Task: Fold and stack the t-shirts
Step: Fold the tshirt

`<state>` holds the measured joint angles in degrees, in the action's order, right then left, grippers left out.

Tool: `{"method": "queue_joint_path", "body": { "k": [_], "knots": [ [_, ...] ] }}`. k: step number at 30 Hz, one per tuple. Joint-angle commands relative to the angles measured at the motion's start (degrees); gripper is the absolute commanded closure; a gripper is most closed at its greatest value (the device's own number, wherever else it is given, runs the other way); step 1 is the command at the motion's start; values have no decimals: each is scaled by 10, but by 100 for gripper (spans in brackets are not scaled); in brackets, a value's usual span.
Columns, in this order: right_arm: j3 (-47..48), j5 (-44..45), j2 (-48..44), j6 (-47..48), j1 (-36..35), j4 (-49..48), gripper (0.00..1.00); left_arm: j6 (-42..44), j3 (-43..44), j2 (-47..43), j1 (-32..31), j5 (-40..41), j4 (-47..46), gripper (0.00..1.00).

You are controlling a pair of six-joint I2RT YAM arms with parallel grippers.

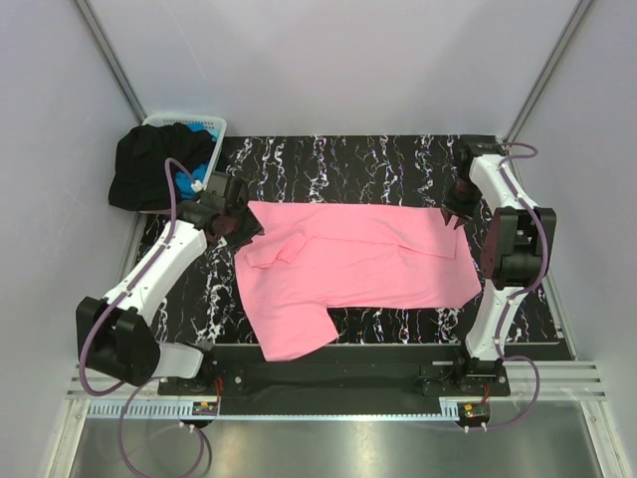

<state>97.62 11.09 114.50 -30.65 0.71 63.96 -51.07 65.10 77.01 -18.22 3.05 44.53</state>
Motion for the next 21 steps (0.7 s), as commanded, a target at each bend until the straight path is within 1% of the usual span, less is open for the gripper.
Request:
{"method": "queue_joint_path", "body": {
  "k": [1,3,4,6,7,9,10,12,15,19,21],
  "knots": [
    [18,-35,-29,17,-27,-23,66,16,6,-12,-5,7,-16,59],
    [17,-33,-30,22,-50,-31,66,32,13,11,-5,-27,-26,63],
    [18,-36,-29,23,-54,-31,66,36,14,18,-5,-59,-30,65],
    [18,-62,-29,21,-62,-38,66,36,14,37,-5,-91,-52,66],
    [17,-68,-30,20,-63,-43,66,36,11,42,-5,-129,-65,66],
    [8,-85,-42,17,-67,-59,65,28,1,53,-6,-165,-102,63],
    [5,-96,-46,18,-70,-67,65,26,-3,59,-6,-196,-112,62],
    [-11,-129,-57,12,-74,-86,64,30,1,72,-9,-214,-117,60],
    [-30,-138,-60,6,-81,-99,63,33,1,96,-15,-231,-117,59],
    [-61,-114,-65,0,-82,-96,63,42,0,125,-32,-239,-111,59],
    [-79,-71,-67,-19,-83,-92,63,43,-1,144,-47,-228,-105,59]
  ]
}}
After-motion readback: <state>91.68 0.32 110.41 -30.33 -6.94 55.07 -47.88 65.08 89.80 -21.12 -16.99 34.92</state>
